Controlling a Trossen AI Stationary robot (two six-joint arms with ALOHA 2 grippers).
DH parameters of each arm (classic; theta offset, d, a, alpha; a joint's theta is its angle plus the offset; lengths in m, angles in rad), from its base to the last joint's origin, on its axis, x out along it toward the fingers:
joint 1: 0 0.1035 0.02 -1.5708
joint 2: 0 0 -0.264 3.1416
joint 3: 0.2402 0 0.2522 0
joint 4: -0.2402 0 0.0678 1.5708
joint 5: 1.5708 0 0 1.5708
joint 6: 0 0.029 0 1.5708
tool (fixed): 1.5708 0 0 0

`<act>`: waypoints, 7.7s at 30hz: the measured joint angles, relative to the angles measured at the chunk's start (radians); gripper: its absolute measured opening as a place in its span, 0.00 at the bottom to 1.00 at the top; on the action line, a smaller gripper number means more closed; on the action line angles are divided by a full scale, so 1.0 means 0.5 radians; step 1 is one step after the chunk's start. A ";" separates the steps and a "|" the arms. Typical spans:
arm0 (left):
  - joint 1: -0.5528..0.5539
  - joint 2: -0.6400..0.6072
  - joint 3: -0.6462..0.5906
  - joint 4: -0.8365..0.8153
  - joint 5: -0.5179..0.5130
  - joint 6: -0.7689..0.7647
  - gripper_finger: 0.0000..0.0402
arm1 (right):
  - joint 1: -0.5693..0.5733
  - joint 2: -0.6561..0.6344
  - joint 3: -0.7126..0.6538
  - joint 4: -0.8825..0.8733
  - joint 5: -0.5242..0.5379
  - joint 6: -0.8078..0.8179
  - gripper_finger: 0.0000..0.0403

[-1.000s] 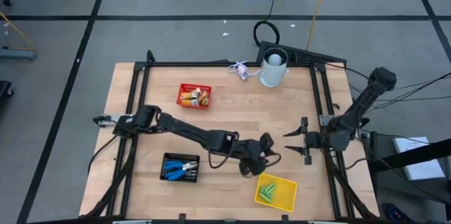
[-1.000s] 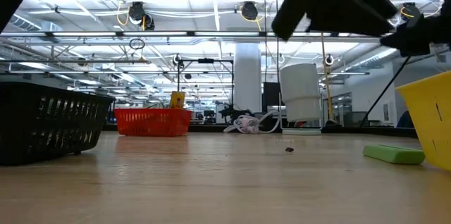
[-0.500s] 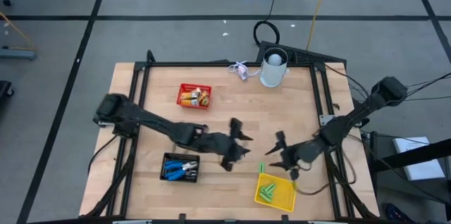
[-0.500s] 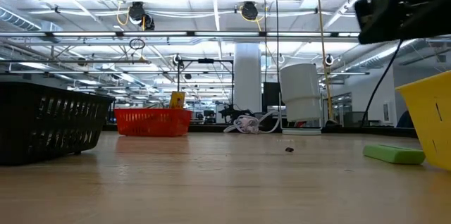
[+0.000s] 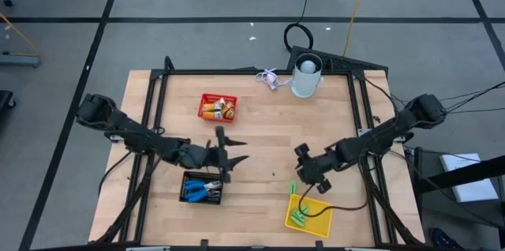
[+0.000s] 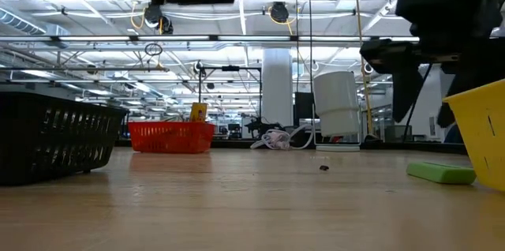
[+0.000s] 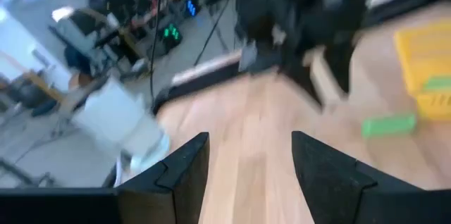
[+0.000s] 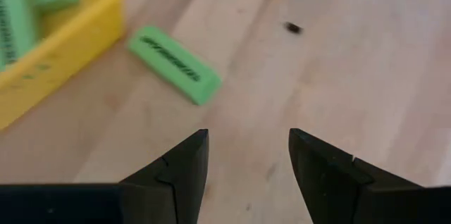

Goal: Pick & Place School Supplies
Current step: Put the green eraser into the yellow bin, then return to Home Position

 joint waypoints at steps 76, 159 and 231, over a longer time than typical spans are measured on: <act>0.058 -0.007 -0.102 -0.031 -0.053 -0.112 0.51 | 0.007 0.572 0.201 0.269 -0.132 -0.397 0.14; -0.036 -0.096 -0.102 -0.119 -0.042 -0.109 0.51 | 0.788 0.153 -0.119 1.084 0.068 1.517 0.57; 0.045 -2.338 -0.725 -1.494 0.566 -0.918 0.51 | 0.105 -2.770 -1.503 0.833 0.460 0.324 0.36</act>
